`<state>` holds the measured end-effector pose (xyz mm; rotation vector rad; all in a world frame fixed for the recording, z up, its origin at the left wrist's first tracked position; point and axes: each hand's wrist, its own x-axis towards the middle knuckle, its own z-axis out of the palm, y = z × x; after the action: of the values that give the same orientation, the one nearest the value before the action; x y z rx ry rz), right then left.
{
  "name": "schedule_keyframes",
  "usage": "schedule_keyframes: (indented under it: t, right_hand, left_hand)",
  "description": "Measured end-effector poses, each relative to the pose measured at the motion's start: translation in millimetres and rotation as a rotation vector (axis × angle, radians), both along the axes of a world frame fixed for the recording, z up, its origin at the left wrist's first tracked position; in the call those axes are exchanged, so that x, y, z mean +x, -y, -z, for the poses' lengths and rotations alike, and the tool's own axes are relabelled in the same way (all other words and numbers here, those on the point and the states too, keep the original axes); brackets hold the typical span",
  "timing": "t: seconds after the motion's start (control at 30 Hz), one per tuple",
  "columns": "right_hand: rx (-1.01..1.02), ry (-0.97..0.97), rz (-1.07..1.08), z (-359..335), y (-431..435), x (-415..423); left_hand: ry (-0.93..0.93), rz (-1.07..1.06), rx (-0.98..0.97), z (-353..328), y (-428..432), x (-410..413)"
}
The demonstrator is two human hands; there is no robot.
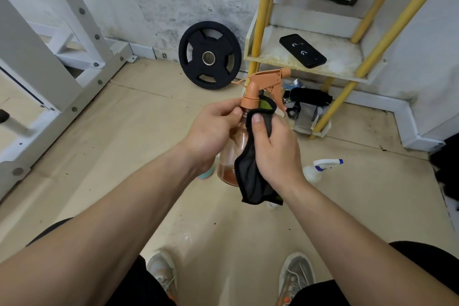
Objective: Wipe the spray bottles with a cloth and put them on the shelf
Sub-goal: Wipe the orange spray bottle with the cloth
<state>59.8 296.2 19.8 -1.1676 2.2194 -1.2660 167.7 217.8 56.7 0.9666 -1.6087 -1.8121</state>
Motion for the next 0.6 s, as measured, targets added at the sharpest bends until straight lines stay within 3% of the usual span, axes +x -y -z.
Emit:
schedule_keyframes:
  t: [0.13,0.3,0.5,0.6]
  right_hand:
    - [-0.013,0.061,-0.035,0,2,-6]
    - [-0.057,0.13,-0.031,-9,2,-4]
    - [0.064,-0.144,-0.016,-11,-7,13]
    - [0.036,-0.159,0.012,-10,-9,13]
  left_hand:
    - [-0.007,0.103,-0.082,2,4,9]
    - [-0.008,-0.006,-0.16,3,3,8]
    - [0.002,-0.16,-0.171,7,-3,-2]
    - [0.045,-0.189,-0.128,10,-4,-4]
